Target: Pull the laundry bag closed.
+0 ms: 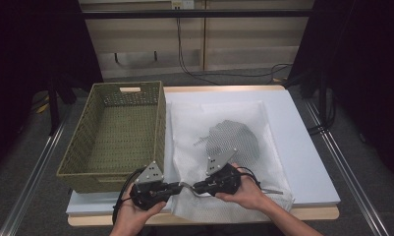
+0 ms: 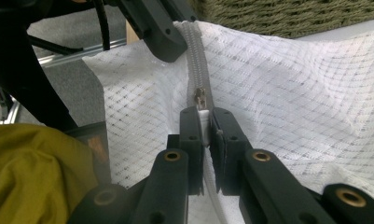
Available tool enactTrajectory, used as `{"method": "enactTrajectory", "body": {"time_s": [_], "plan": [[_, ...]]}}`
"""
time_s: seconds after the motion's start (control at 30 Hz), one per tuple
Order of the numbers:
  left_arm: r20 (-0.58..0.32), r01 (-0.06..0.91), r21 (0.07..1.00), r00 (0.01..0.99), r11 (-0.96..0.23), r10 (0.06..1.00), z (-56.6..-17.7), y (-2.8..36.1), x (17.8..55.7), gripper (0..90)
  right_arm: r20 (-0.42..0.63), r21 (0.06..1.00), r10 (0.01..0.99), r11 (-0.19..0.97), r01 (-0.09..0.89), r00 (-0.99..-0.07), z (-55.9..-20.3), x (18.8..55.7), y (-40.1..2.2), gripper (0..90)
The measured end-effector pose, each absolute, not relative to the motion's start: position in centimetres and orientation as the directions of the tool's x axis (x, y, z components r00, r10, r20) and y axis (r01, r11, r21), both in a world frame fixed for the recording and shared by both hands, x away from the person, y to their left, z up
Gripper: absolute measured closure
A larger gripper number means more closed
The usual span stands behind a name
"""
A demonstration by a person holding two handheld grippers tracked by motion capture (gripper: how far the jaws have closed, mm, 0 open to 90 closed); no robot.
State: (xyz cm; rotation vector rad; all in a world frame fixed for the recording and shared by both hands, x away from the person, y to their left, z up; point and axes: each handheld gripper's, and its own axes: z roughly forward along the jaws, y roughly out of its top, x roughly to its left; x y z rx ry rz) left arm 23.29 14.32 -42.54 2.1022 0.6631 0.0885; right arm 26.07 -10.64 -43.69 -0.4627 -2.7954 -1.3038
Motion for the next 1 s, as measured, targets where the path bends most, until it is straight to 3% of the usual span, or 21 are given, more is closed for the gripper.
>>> {"method": "enactTrajectory", "body": {"time_s": [1.0], "plan": [[-0.197, 0.444, 0.789, 0.838, -0.425, 0.51, -42.6, 15.5, 23.1, 85.4, 0.144, 0.726, 0.273, 0.624, 0.289, -0.951, -44.4, 26.3, -11.5, 83.9]]}}
